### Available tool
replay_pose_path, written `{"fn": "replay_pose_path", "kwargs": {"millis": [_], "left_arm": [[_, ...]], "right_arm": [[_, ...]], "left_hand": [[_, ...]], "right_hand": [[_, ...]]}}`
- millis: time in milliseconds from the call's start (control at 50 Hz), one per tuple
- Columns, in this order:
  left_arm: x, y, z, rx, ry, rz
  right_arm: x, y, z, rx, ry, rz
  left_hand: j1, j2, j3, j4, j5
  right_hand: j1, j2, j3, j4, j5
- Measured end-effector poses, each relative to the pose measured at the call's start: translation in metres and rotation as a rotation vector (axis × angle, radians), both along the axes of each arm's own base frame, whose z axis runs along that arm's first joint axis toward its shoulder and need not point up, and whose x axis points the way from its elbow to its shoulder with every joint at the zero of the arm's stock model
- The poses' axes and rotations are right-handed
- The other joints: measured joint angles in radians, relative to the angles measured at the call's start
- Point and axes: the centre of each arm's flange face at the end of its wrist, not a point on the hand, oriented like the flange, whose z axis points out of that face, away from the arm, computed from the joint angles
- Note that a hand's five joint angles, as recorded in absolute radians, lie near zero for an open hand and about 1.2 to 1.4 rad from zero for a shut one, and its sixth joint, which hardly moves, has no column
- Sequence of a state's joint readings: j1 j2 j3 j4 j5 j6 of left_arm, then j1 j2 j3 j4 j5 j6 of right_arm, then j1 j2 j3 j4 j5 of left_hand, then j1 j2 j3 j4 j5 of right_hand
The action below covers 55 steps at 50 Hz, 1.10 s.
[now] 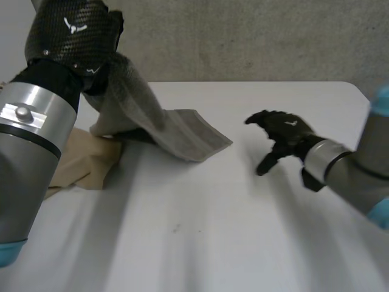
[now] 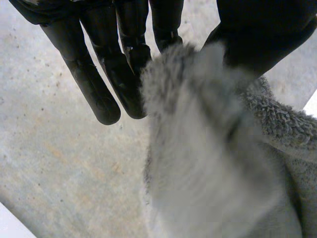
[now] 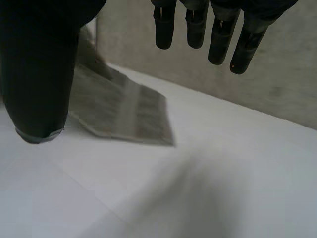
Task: Fold the laundry.
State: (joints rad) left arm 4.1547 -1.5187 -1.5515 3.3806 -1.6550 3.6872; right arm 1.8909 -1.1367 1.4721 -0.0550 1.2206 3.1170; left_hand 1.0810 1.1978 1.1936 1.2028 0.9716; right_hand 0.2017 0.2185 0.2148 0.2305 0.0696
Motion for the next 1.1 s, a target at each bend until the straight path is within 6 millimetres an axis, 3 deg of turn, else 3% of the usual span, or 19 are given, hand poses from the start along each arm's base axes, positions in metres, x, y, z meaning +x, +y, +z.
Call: {"fn": "replay_pose_path", "kwargs": {"millis": [120,260,500,580,600,620,680,740,800,820,880,900,1000,1100], "left_arm": [[-0.01,0.021,0.019,-0.017,0.038,-0.017],[-0.016,0.033,0.035,-0.047,0.075,-0.035],[-0.012,0.066,0.064,-0.092,0.141,-0.07],[-0.007,0.075,0.072,-0.108,0.164,-0.072],[-0.006,0.076,0.074,-0.111,0.168,-0.071],[-0.005,0.077,0.074,-0.112,0.17,-0.069],[-0.003,0.077,0.075,-0.113,0.172,-0.063],[0.0,0.074,0.072,-0.107,0.164,-0.044],[0.003,0.067,0.068,-0.1,0.153,-0.02],[0.007,0.061,0.064,-0.093,0.142,0.004],[0.015,0.046,0.056,-0.075,0.117,0.058],[0.019,0.04,0.052,-0.065,0.105,0.083],[0.038,0.011,0.025,0.026,0.022,0.195],[0.044,-0.002,-0.013,0.168,-0.085,0.229]], "right_arm": [[0.044,0.028,-0.026,0.016,-0.071,0.088],[0.07,0.044,-0.054,0.034,-0.059,0.098],[0.079,0.024,-0.075,0.025,-0.11,-0.058],[0.079,0.018,-0.079,0.017,-0.11,-0.075],[0.078,0.017,-0.079,0.015,-0.112,-0.076],[0.078,0.016,-0.079,0.013,-0.115,-0.076],[0.075,0.014,-0.077,0.008,-0.121,-0.072],[0.056,-0.002,-0.055,-0.037,-0.132,-0.063],[0.034,-0.018,-0.022,-0.124,-0.122,-0.062],[0.015,-0.027,0.006,-0.195,-0.091,-0.064],[-0.003,-0.032,0.034,-0.268,-0.043,-0.067],[-0.027,-0.033,0.069,-0.351,0.039,-0.073],[-0.074,-0.02,0.13,-0.455,0.285,-0.078],[-0.091,0.0,0.153,-0.422,0.457,-0.035]], "left_hand": [[0.0,0.0,0.0,0.0,0.0],[0.0,0.0,0.0,0.0,0.0],[0.0,0.0,0.0,0.0,0.0],[0.0,0.0,0.0,0.0,0.0],[0.0,0.0,0.0,0.0,0.0],[0.0,0.0,0.0,0.0,0.0],[0.0,0.0,0.0,0.0,0.0],[0.0,0.0,0.0,0.0,0.0],[0.0,0.0,0.0,0.0,0.0],[0.0,0.0,0.0,0.0,0.0],[0.0,0.0,0.0,0.0,0.0],[0.0,0.0,0.0,0.0,0.0],[0.0,0.0,0.0,0.0,0.0],[0.0,0.0,0.0,0.0,0.0]], "right_hand": [[0.0,0.0,0.0,0.0,0.0],[0.0,0.0,0.0,0.0,0.0],[0.0,0.0,0.0,0.0,0.0],[0.642,0.678,0.662,0.652,0.618],[0.642,0.678,0.662,0.652,0.618],[0.774,0.906,0.893,0.882,0.848],[0.79,0.953,0.95,0.94,0.902],[0.789,0.957,0.965,0.957,0.914],[0.789,0.957,0.965,0.958,0.914],[0.789,0.957,0.965,0.958,0.914],[0.789,0.957,0.965,0.958,0.914],[0.79,0.957,0.965,0.958,0.914],[0.789,0.957,0.965,0.958,0.914],[0.789,0.957,0.965,0.958,0.914]]}}
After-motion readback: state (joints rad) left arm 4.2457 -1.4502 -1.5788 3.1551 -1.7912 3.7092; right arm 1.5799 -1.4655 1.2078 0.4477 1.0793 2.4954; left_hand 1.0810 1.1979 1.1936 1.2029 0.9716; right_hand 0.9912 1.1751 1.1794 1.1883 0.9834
